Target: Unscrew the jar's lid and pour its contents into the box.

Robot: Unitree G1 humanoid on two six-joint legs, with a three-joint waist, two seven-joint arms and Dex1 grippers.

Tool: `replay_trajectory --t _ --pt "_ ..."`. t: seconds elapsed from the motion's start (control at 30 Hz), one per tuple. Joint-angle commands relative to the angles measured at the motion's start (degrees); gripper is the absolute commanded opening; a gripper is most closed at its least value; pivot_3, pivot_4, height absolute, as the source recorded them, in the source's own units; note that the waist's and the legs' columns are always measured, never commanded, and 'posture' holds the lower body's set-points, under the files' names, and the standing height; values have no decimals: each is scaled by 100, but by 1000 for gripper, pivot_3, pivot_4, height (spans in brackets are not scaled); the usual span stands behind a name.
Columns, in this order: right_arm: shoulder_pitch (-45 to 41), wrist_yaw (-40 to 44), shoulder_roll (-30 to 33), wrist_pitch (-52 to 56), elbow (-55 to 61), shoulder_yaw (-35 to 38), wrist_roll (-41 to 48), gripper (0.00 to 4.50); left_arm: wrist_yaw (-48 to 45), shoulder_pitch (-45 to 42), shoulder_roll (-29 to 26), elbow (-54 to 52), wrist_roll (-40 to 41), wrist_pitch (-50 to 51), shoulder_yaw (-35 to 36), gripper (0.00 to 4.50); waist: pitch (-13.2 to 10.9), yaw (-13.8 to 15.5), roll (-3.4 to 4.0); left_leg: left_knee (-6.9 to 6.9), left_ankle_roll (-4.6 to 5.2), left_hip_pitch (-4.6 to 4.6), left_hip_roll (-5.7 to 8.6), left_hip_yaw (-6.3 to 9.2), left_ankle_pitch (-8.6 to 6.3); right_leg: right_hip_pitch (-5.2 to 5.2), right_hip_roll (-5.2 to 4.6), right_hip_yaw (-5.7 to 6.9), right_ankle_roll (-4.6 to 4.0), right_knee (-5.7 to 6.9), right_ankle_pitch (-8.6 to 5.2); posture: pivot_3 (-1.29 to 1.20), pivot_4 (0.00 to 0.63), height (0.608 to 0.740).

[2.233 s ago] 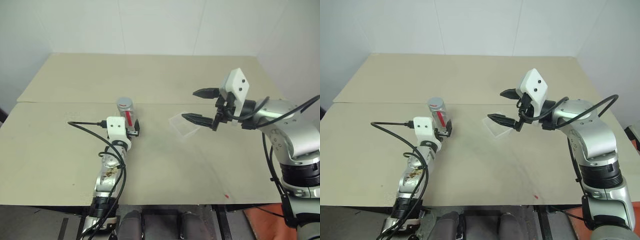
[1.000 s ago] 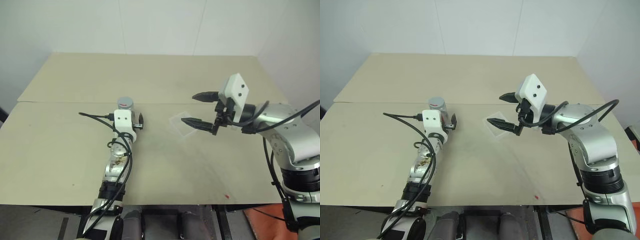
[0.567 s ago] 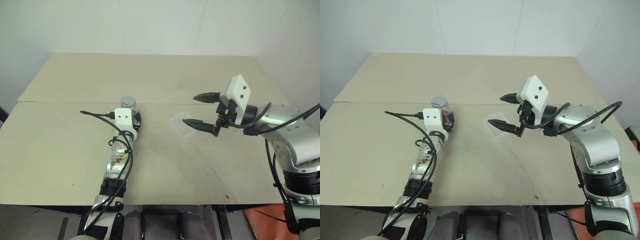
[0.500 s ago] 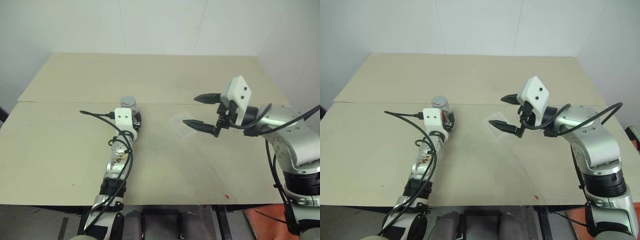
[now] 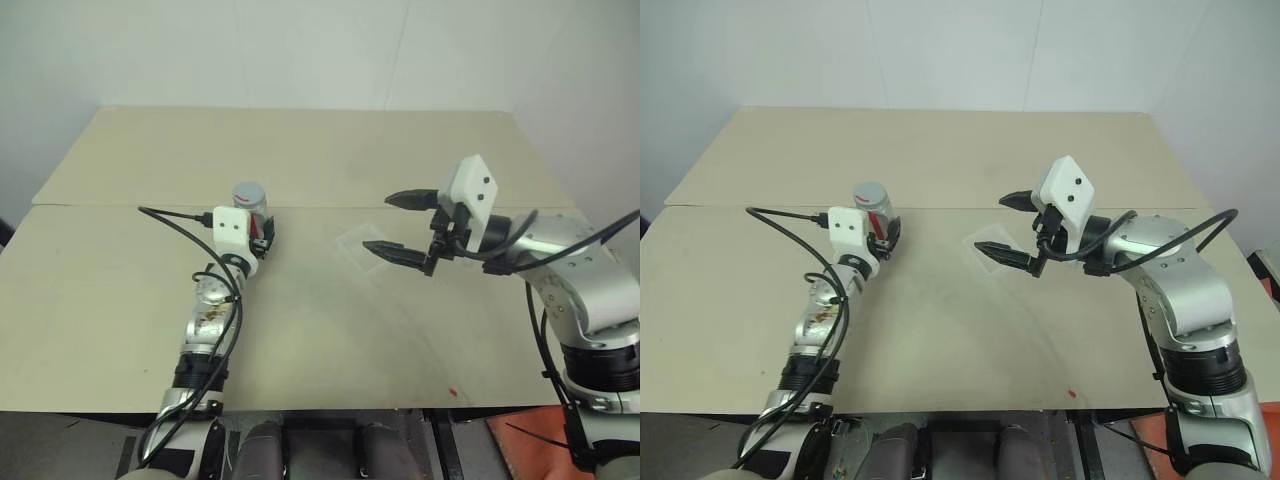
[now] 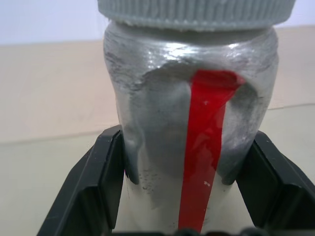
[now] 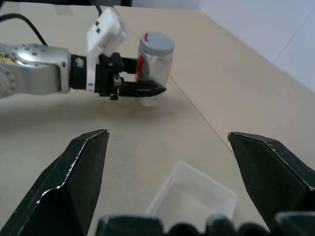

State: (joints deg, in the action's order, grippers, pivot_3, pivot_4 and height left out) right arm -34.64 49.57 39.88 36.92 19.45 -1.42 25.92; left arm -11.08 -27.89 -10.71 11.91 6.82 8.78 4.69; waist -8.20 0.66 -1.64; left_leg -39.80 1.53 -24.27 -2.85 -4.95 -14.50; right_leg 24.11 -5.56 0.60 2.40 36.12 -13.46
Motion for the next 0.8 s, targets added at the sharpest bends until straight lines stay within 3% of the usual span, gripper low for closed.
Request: replay_trajectory --t 0.03,0.43,0.8 --pt "-263 80 -9 -203 -68 78 5 4500 -586 -2 -271 -522 301 205 20 2857 0 1 0 0 0 0 -1 1 0 0 1 1 0 0 0 0 150 740" --pt "-238 383 272 -332 -312 273 37 4500 -2141 300 -961 -1449 1133 718 -5 2857 0 6 0 -1 0 -2 -1 0 0 -2 1 2 0 0 0 0 150 740" --pt "-524 495 283 -724 -787 249 -74 4500 -3357 -86 -1580 -1276 1592 892 -37 2857 0 9 0 0 0 -3 -1 -2 0 -1 3 0 0 -1 0 0 150 740"
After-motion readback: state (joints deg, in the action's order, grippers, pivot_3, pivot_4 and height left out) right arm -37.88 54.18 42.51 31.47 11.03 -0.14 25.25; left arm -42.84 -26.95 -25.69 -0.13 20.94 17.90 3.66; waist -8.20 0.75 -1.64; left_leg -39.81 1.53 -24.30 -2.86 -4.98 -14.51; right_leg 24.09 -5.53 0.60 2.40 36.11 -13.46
